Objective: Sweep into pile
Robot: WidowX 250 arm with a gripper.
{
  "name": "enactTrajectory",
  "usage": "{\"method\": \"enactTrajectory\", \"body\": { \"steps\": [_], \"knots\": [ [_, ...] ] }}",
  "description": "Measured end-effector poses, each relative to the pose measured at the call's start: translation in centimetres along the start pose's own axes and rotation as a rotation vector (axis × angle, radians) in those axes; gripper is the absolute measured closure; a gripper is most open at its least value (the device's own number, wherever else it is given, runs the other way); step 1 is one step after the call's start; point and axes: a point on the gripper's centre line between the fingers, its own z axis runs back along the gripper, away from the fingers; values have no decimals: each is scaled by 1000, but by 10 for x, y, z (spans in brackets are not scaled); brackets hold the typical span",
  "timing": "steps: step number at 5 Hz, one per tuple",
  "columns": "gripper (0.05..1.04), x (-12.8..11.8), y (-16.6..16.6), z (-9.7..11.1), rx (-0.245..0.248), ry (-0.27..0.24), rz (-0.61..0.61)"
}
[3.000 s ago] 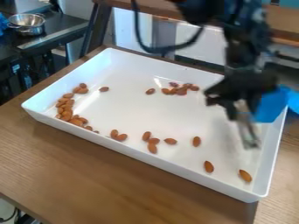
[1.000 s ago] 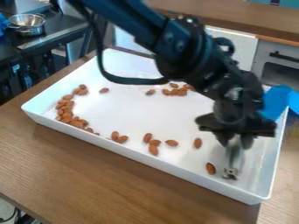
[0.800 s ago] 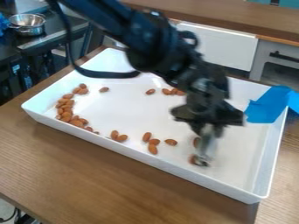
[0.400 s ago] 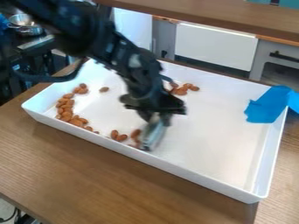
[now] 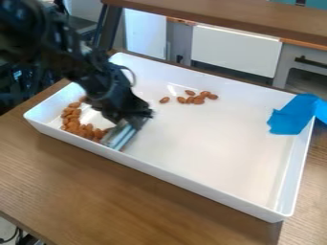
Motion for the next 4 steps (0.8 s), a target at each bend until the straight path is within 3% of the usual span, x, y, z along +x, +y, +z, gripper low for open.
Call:
{"method": "enactTrajectory", "body": {
  "steps": [2, 3, 4],
  "knots": [
    [709, -2, 23, 6, 12, -31, -16],
    [709, 1, 20, 13, 37, -26, 53],
    [709, 24, -11, 28, 10, -7, 142]
  ]
}}
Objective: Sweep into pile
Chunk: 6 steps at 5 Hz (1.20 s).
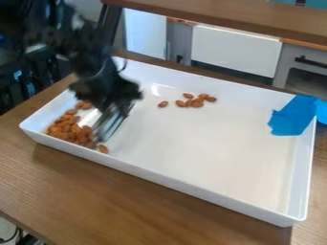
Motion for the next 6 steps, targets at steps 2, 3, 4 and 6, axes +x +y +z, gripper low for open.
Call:
{"method": "enactTrajectory", "body": {
  "steps": [2, 3, 4, 6],
  "knots": [
    [709, 21, -82, 6, 8, 32, 41],
    [710, 17, -107, -12, 24, 40, 18],
    [710, 18, -123, -39, 52, 40, 12],
    [710, 31, -141, -66, 59, 40, 22]
  ]
}}
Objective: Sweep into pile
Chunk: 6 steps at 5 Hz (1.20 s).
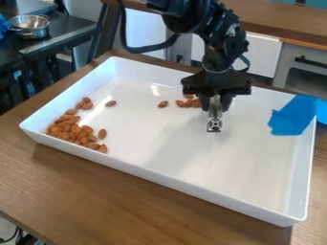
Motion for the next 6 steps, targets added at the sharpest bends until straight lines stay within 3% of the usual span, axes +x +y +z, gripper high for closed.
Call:
{"method": "enactTrajectory", "body": {
  "steps": [3, 4, 6],
  "knots": [
    [710, 7, -7, 0, -16, -20, 0],
    [710, 4, -6, -14, 10, -8, -2],
    [710, 11, 5, -23, 37, -27, 18]
  ]
}}
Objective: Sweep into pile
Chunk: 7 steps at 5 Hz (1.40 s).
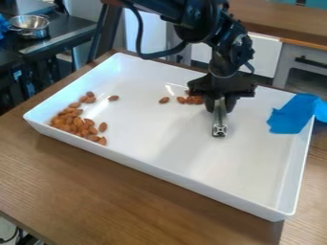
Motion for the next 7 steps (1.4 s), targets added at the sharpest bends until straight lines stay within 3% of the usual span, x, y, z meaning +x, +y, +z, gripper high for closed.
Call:
{"method": "enactTrajectory", "body": {
  "steps": [1, 3, 4, 5, 7],
  "knots": [
    [710, -2, 13, -5, 14, 5, 26],
    [710, 14, 93, -3, 37, 61, 187],
    [710, 16, 103, -4, 31, 72, 223],
    [710, 23, 111, -2, 50, 61, 317],
    [710, 55, 125, -21, 188, -26, 611]
  ]
}}
